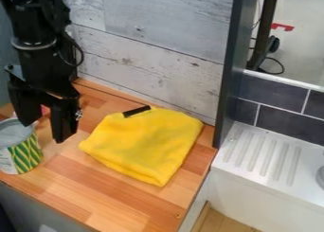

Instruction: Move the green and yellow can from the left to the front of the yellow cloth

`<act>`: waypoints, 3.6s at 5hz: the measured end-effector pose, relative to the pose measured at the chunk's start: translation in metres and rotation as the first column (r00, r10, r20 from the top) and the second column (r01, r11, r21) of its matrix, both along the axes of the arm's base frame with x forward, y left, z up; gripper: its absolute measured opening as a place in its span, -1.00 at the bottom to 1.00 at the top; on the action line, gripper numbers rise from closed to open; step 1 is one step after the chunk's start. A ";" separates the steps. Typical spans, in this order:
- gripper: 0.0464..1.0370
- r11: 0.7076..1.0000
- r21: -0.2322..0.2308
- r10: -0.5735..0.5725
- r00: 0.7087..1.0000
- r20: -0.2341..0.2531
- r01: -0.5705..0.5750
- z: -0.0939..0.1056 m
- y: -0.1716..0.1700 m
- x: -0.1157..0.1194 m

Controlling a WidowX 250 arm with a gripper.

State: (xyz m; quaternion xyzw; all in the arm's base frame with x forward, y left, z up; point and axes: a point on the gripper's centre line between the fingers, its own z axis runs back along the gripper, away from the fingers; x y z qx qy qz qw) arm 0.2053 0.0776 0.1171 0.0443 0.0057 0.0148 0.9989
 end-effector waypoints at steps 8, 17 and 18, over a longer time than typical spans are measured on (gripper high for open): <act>0.93 0.965 -0.262 -0.040 0.995 -0.093 0.014 -0.040 0.138 -0.008; 0.93 0.863 -0.486 -0.217 0.970 -0.109 0.138 -0.079 -0.024 0.008; 0.93 0.848 -0.506 -0.246 0.962 -0.115 0.156 -0.079 -0.042 0.007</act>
